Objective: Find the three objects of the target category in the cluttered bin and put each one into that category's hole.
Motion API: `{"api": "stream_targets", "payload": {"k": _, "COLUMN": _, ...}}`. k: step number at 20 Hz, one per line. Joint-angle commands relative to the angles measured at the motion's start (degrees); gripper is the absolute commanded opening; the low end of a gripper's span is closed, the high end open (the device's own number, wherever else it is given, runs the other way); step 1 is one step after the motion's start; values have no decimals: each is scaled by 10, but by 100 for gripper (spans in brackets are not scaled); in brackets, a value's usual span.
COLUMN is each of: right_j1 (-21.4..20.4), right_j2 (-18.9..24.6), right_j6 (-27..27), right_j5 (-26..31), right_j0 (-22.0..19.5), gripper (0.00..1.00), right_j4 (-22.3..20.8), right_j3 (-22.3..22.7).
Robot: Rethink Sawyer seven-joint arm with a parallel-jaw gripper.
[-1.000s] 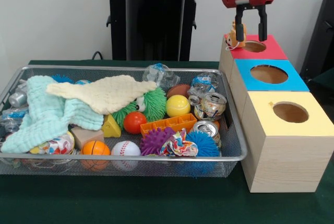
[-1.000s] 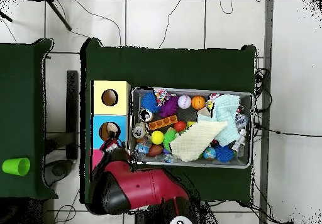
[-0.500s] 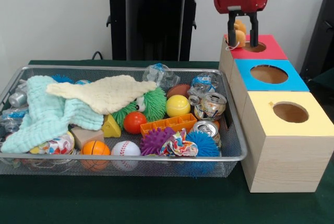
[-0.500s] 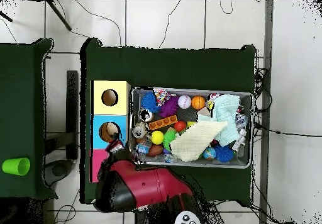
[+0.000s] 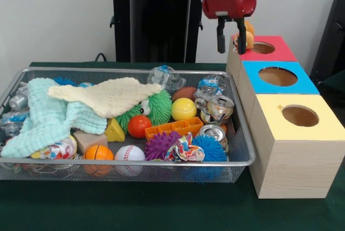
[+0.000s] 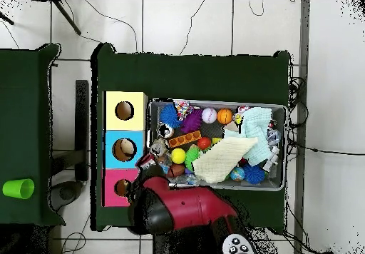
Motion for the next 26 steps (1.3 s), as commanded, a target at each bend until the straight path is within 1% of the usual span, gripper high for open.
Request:
{"api": "stream_targets", "payload": {"k": 1, "right_j1": 41, "right_j2": 53, "right_j6": -35, "right_j5": 15, "right_j0": -23, "gripper": 100, "right_j4": -38, "right_j3": -33}}
{"api": "stream_targets", "payload": {"k": 3, "right_j1": 27, "right_j2": 54, "right_j6": -25, "right_j5": 21, "right_j0": -17, "gripper": 100, "right_j4": -29, "right_j3": -27}}
{"api": "stream_targets", "payload": {"k": 4, "right_j1": 9, "right_j2": 29, "right_j6": -15, "right_j5": 28, "right_j0": 9, "gripper": 100, "right_j4": -22, "right_j3": -22}}
{"api": "stream_targets", "payload": {"k": 7, "right_j1": -23, "right_j2": 23, "right_j6": -2, "right_j5": 35, "right_j0": 25, "gripper": 100, "right_j4": -11, "right_j3": -3}}
{"api": "stream_targets", "payload": {"k": 9, "right_j1": -49, "right_j2": 28, "right_j6": 0, "right_j5": 48, "right_j0": 23, "gripper": 100, "right_j4": -2, "right_j3": 13}}
{"api": "stream_targets", "payload": {"k": 10, "right_j1": -63, "right_j2": 26, "right_j6": 4, "right_j5": 55, "right_j0": 28, "gripper": 100, "right_j4": 4, "right_j3": 20}}
{"api": "stream_targets", "payload": {"k": 12, "right_j1": -87, "right_j2": 40, "right_j6": 6, "right_j5": 65, "right_j0": 20, "gripper": 100, "right_j4": 16, "right_j3": 36}}
{"api": "stream_targets", "payload": {"k": 16, "right_j1": -123, "right_j2": 50, "right_j6": 8, "right_j5": 84, "right_j0": 14, "gripper": 100, "right_j4": 39, "right_j3": 56}}
{"api": "stream_targets", "payload": {"k": 17, "right_j1": -126, "right_j2": 57, "right_j6": 5, "right_j5": 84, "right_j0": 7, "gripper": 100, "right_j4": 41, "right_j3": 59}}
{"api": "stream_targets", "payload": {"k": 19, "right_j1": -132, "right_j2": 58, "right_j6": 2, "right_j5": 88, "right_j0": 8, "gripper": 100, "right_j4": 44, "right_j3": 62}}
{"api": "stream_targets", "payload": {"k": 21, "right_j1": -123, "right_j2": 46, "right_j6": 8, "right_j5": 71, "right_j0": 20, "gripper": 100, "right_j4": 34, "right_j3": 64}}
{"api": "stream_targets", "payload": {"k": 22, "right_j1": -118, "right_j2": 45, "right_j6": 10, "right_j5": 60, "right_j0": 19, "gripper": 100, "right_j4": 29, "right_j3": 68}}
{"api": "stream_targets", "payload": {"k": 24, "right_j1": -103, "right_j2": 27, "right_j6": 18, "right_j5": 36, "right_j0": 33, "gripper": 100, "right_j4": 17, "right_j3": 67}}
{"api": "stream_targets", "payload": {"k": 26, "right_j1": -96, "right_j2": 0, "right_j6": 26, "right_j5": 25, "right_j0": 60, "gripper": 100, "right_j4": 12, "right_j3": 63}}
